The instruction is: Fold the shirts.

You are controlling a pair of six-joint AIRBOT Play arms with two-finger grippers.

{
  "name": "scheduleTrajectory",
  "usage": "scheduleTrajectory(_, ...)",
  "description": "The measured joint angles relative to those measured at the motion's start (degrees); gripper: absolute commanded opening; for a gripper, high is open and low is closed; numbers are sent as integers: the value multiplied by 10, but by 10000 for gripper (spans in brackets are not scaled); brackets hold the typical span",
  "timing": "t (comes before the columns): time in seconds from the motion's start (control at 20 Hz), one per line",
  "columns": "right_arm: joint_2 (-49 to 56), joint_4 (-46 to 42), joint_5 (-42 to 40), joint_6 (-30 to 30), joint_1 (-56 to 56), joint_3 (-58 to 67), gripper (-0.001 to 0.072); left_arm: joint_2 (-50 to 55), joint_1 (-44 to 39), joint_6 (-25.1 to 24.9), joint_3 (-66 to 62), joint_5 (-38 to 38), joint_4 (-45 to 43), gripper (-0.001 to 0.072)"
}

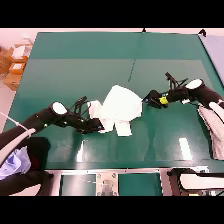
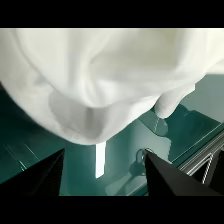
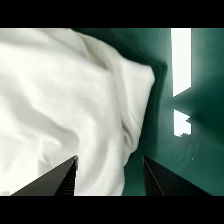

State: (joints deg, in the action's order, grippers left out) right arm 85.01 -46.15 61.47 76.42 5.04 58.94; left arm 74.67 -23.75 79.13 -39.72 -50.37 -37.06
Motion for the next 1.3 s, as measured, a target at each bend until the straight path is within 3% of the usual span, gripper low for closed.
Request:
scheduleTrajectory(0.25, 71, 7, 23, -3, 4, 52, 457, 1, -37, 5, 7, 96, 10, 516)
scheduleTrajectory(0.35, 92, 14, 26, -3, 3, 59, 457, 6, -41, 11, 8, 132, 11, 172)
scheduleTrajectory(0.45, 111, 33, 29, -8, 0, 62, 454, 14, -44, 14, 8, 146, 11, 23)
scheduleTrajectory(0.55, 127, 60, 33, -17, -6, 64, 446, 19, -45, 16, 8, 158, 11, 22)
scheduleTrajectory(0.65, 141, 74, 34, -25, -10, 65, 205, 20, -45, 17, 7, 162, 9, 21)
scheduleTrajectory(0.7, 146, 78, 33, -29, -10, 65, 141, 20, -45, 17, 7, 161, 6, 21)
scheduleTrajectory(0.75, 149, 79, 31, -35, -10, 65, 32, 20, -44, 18, 7, 161, 3, 21)
scheduleTrajectory(1.0, 152, 90, 39, -63, 9, 68, 15, 4, 3, 19, -17, 101, -35, 21)
scheduleTrajectory(1.3, 68, 146, 120, -94, 78, 147, 15, -120, 120, 20, -166, 15, -93, 21)
